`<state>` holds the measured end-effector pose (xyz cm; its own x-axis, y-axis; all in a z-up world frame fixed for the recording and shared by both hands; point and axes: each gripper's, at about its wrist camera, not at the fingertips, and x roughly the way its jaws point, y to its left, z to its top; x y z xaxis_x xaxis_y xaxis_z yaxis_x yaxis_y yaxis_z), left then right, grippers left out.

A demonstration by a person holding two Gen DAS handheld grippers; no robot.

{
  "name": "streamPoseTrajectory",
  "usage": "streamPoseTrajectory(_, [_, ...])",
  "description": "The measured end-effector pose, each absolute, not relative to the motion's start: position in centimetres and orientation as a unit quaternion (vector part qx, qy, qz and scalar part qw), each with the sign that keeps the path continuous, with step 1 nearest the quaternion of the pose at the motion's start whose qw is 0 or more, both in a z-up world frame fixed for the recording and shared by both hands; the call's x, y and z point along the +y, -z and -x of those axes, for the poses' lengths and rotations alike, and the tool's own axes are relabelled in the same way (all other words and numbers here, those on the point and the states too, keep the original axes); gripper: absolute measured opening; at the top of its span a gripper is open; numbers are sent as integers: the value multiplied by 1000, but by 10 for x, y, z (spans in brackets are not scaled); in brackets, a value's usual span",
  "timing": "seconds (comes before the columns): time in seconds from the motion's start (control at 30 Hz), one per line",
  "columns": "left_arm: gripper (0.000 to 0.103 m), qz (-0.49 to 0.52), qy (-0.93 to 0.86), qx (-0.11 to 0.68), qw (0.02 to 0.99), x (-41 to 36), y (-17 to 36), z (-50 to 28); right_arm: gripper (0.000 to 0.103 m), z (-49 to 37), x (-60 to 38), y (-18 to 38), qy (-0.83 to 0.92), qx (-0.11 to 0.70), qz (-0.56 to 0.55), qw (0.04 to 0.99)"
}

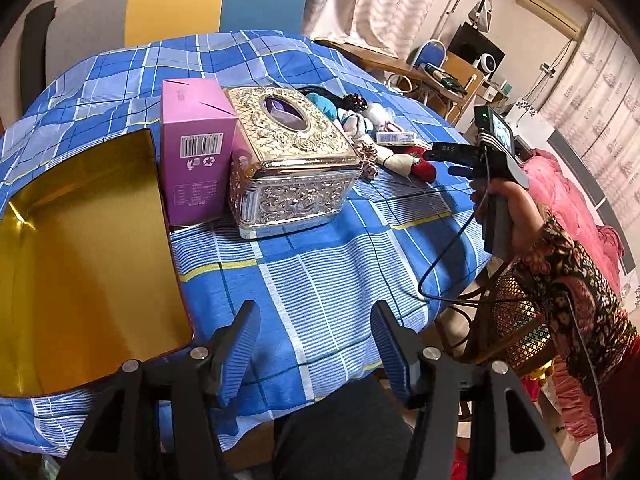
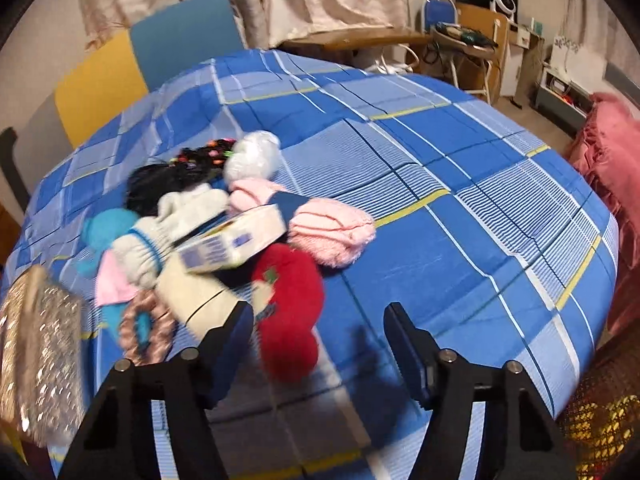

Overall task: Organize soft objects
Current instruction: 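Grasp the red Christmas sock with the right tool while the left tool moves toward the pile, then grasp the beige mesh roll with the left tool while the right tool holds the red sock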

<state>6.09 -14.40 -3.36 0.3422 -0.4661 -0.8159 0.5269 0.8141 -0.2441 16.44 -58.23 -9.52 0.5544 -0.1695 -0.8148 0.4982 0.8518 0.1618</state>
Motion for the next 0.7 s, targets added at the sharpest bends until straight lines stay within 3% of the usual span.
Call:
streamPoseTrajectory(0.17, [58, -34, 306, 491, 815, -157, 32, -68, 51, -181, -584, 110, 161, 463, -207, 846])
streamPoseTrajectory(0.27, [58, -33, 316, 490, 812, -170, 32, -74, 26, -181, -578, 113, 138, 479, -198, 844])
streamPoseTrajectory(0.7, [61, -27, 371, 493, 787, -282, 35, -111, 21, -132, -618, 106, 106, 478, -231, 841])
